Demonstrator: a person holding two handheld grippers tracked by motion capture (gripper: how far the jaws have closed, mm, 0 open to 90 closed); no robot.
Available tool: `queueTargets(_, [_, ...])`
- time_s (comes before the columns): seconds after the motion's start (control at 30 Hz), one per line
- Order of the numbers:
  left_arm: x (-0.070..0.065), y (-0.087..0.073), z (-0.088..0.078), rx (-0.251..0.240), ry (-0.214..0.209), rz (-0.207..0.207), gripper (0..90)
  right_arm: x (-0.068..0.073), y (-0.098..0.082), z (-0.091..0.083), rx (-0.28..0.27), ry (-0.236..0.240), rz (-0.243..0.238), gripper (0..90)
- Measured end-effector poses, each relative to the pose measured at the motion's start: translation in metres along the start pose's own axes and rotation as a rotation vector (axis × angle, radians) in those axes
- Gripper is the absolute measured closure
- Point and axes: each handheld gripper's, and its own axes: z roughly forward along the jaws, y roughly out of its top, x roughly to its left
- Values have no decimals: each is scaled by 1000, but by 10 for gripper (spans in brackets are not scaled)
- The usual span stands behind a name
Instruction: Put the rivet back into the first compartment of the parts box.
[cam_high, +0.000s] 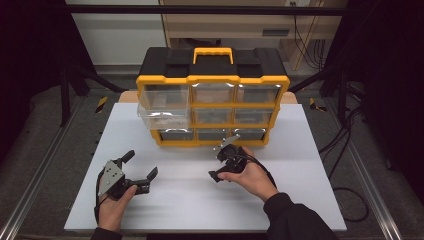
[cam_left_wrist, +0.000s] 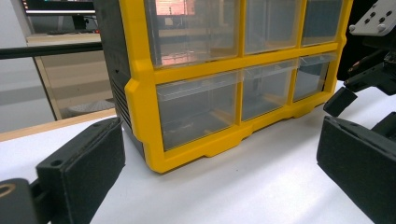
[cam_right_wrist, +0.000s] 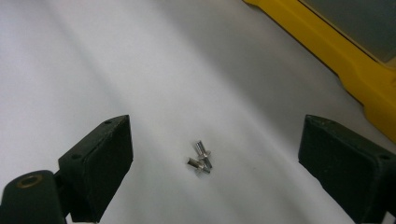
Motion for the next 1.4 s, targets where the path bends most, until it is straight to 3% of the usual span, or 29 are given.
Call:
queueTargets(0.23, [0, 0, -1, -1, 4, -4, 10, -2, 0, 2, 16, 7, 6, 109])
queueTargets(0.63, [1, 0, -1, -3, 4, -4, 10, -5, 0, 2, 18, 15, 18, 253])
queueTargets(0.8, [1, 0, -1, -4, 3, -5, 10, -7, 1, 0, 5, 15, 27, 330])
queueTargets(1.23, [2, 0, -1, -5, 2, -9, 10, -7, -1, 6, 43, 38, -2, 569])
queueTargets(1.33, [2, 0, -1, -6, 2, -9, 10, -7, -1, 8, 53, 38, 1, 621])
queueTargets(1.37, [2, 0, -1, -6, 2, -8, 10, -6, 0, 9, 63, 34, 24, 632])
queueTargets(1.4, [2, 0, -1, -6, 2, -8, 10, -7, 0, 10, 60, 41, 11, 643])
